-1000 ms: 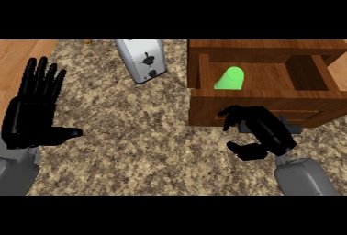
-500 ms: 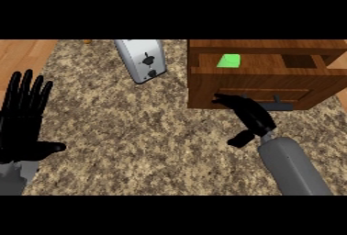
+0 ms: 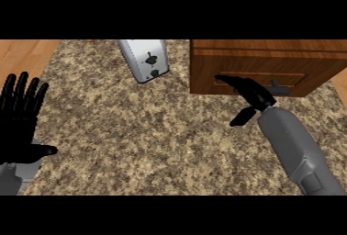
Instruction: Pick up the cup, place it into the drawer and close the drawer
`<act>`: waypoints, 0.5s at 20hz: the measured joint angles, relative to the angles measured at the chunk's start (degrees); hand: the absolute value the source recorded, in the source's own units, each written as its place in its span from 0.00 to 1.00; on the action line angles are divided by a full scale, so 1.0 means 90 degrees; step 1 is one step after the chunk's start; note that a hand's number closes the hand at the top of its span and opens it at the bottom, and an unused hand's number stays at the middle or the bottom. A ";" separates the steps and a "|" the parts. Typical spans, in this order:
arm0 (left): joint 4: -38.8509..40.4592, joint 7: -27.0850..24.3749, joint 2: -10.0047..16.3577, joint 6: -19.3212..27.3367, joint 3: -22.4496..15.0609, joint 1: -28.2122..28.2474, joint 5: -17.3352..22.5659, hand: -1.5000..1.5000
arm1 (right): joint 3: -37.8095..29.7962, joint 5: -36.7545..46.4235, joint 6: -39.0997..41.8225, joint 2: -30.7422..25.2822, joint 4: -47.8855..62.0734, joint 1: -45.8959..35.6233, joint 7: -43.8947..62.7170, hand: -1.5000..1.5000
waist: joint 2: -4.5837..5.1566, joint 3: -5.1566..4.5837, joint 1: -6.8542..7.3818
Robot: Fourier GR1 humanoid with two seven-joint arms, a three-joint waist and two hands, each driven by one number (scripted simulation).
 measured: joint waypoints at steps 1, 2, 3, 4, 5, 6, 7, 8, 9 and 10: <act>0.0000 -0.0023 -0.0027 -0.0048 0.0009 0.0027 -0.0010 0.00 | -0.0069 -0.0019 0.0028 -0.0058 0.0235 -0.0159 -0.0167 0.00 | -0.0009 -0.0003 0.0020; -0.0024 -0.0019 -0.0044 -0.0081 0.0022 0.0059 -0.0009 0.00 | -0.0131 -0.0029 0.0020 -0.0083 0.0458 -0.0291 -0.0283 0.00 | -0.0017 -0.0007 0.0036; -0.0020 0.0021 -0.0065 -0.0098 0.0019 0.0039 0.0012 0.00 | -0.0177 -0.0034 0.0069 -0.0148 0.0648 -0.0427 -0.0399 0.00 | -0.0012 -0.0007 0.0066; 0.0037 0.0049 -0.0050 -0.0138 0.0055 -0.0025 0.0028 0.00 | -0.0210 -0.0026 0.0087 -0.0182 0.0824 -0.0550 -0.0495 0.00 | -0.0013 -0.0010 0.0073; 0.0002 0.0069 -0.0062 -0.0145 0.0050 -0.0015 0.0019 0.00 | -0.0260 -0.0034 0.0107 -0.0216 0.0994 -0.0671 -0.0570 0.00 | -0.0014 -0.0011 0.0088; 0.0077 0.0021 -0.0081 -0.0203 0.0057 -0.0013 -0.0008 0.00 | -0.0282 -0.0024 0.0136 -0.0269 0.1132 -0.0763 -0.0682 0.00 | -0.0008 -0.0012 0.0111; 0.0085 0.0055 -0.0096 -0.0195 0.0057 -0.0078 -0.0007 0.00 | -0.0336 -0.0048 0.0217 -0.0309 0.1278 -0.0898 -0.0719 0.00 | 0.0005 -0.0006 0.0121; 0.0078 0.0059 -0.0101 -0.0178 0.0054 -0.0116 -0.0041 0.00 | -0.0362 -0.0048 0.0244 -0.0348 0.1399 -0.0961 -0.0808 0.00 | 0.0005 -0.0007 0.0147; 0.0089 0.0074 -0.0114 -0.0173 0.0048 -0.0166 -0.0059 0.00 | -0.0383 -0.0046 0.0259 -0.0372 0.1509 -0.1020 -0.0887 0.00 | 0.0009 -0.0006 0.0159; 0.0087 0.0075 -0.0142 -0.0153 0.0025 -0.0184 -0.0093 0.00 | -0.0405 -0.0048 0.0280 -0.0403 0.1605 -0.1061 -0.0967 0.00 | 0.0011 -0.0010 0.0183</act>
